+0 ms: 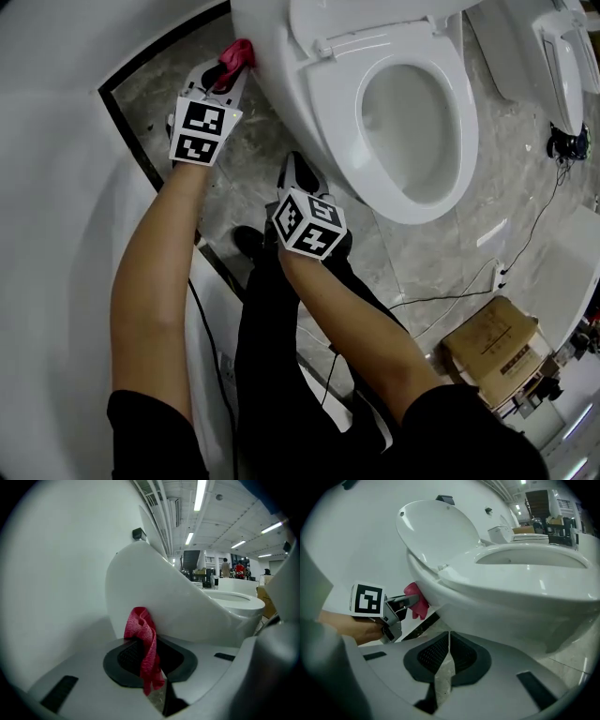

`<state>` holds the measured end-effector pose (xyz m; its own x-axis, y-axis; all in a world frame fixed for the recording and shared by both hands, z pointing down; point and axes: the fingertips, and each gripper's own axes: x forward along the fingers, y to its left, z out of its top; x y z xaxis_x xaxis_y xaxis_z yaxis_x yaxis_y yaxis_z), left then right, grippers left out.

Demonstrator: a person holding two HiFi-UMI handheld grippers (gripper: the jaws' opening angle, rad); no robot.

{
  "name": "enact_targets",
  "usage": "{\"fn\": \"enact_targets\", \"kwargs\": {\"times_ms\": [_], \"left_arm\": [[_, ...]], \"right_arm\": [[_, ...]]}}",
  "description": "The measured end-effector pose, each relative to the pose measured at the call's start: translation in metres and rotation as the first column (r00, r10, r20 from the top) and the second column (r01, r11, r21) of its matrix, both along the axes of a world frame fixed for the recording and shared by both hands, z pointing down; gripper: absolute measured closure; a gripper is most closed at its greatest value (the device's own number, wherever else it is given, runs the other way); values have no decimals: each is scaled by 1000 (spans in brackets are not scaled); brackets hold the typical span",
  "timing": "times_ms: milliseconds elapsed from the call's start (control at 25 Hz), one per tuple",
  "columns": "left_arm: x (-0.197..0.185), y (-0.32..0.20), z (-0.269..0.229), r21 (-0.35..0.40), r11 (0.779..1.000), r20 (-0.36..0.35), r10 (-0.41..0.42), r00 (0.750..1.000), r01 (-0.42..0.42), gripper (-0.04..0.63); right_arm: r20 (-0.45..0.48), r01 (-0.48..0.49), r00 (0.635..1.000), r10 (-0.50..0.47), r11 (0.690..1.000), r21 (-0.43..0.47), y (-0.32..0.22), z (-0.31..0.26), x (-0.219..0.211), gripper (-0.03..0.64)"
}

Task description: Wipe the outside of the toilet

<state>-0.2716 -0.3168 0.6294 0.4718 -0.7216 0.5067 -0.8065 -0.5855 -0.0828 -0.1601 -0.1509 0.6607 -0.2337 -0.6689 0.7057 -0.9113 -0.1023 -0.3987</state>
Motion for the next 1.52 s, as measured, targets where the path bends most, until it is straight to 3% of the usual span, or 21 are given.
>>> {"fn": "enact_targets", "kwargs": {"times_ms": [360,840,1080,1280,1520], "left_arm": [[47,57,22,-24,997,10,76,997,-75,529],[114,140,49,-86,994,-51,56,997,-60,529],[144,175,54,-82,992,3,97,995,-96,529],[172,204,55,-117,985,-7,126,992,-126,529],[195,225,59,-184,979,-37,83,996,-88,529]], "right_arm": [[-30,-16,999,16,1000,-19,45,19,39,580],[-81,-88,993,85,996,-29,90,18,110,580],[-107,-77,992,72,996,-42,112,20,127,580],[-133,-98,987,90,994,-54,126,18,150,580],[-152,-137,980,126,988,-67,138,15,179,580]]}}
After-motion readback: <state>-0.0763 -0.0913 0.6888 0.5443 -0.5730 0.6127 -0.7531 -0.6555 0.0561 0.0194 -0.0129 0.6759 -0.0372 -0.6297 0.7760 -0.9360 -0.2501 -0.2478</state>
